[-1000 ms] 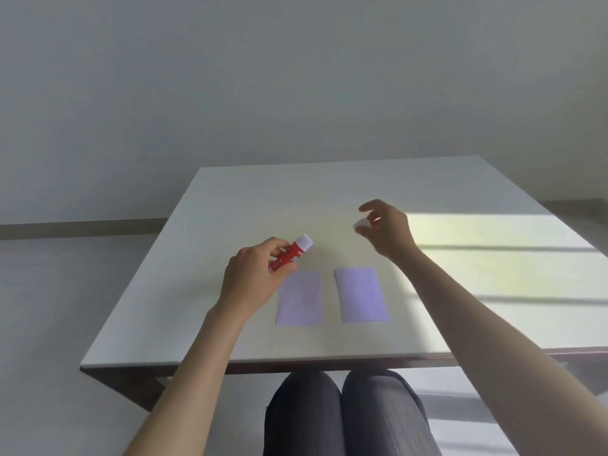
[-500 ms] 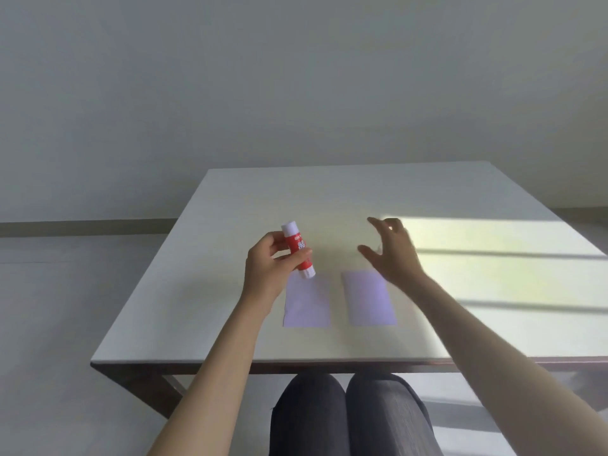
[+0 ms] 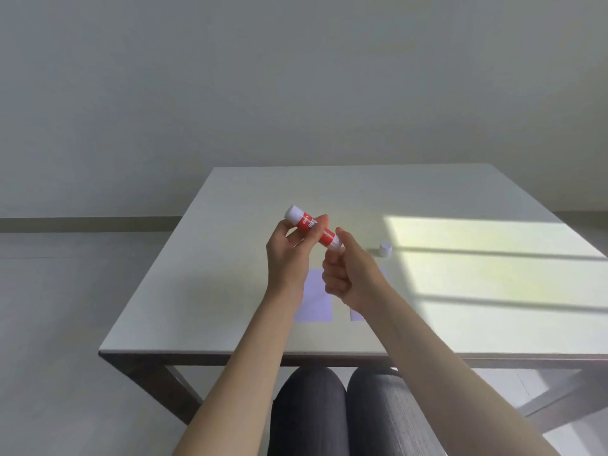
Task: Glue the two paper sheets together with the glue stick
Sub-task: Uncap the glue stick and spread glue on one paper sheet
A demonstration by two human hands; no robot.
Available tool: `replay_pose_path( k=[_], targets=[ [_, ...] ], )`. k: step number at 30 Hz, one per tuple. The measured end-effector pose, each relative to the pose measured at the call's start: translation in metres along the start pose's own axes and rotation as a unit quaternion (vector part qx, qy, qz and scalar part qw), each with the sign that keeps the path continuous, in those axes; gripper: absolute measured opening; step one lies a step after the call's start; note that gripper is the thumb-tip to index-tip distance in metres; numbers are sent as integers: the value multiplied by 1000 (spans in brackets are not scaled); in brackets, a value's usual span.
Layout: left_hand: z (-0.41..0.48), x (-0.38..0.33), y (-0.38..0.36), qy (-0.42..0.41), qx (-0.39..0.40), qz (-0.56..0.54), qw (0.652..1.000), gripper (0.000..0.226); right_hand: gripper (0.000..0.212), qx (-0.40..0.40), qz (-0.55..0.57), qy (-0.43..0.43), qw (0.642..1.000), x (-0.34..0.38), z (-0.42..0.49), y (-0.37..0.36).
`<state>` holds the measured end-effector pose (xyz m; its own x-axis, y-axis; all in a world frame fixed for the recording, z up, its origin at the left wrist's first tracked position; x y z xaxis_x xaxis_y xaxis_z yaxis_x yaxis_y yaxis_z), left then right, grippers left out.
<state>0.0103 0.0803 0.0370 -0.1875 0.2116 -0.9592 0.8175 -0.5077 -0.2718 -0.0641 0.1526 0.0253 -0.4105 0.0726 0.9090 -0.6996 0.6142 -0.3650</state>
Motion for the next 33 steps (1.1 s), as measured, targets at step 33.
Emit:
replay_pose_path(
  k=[33],
  targets=[
    [-1,7,1,-37,105,-12,994,23,50,7,-18,31,999,6,-10,12]
  ],
)
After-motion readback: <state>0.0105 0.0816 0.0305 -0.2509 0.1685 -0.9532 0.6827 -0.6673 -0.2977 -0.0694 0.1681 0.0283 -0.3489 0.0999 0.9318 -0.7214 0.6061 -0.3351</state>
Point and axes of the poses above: each hand's wrist, its own z-axis towards the middle knuckle, its own y-axis out of the back of the hand, x = y × z, the point moved 2 cm from there along z, towards the middle knuckle, and after that the axes turned 8 degrees about y, right-handed, at the moved point
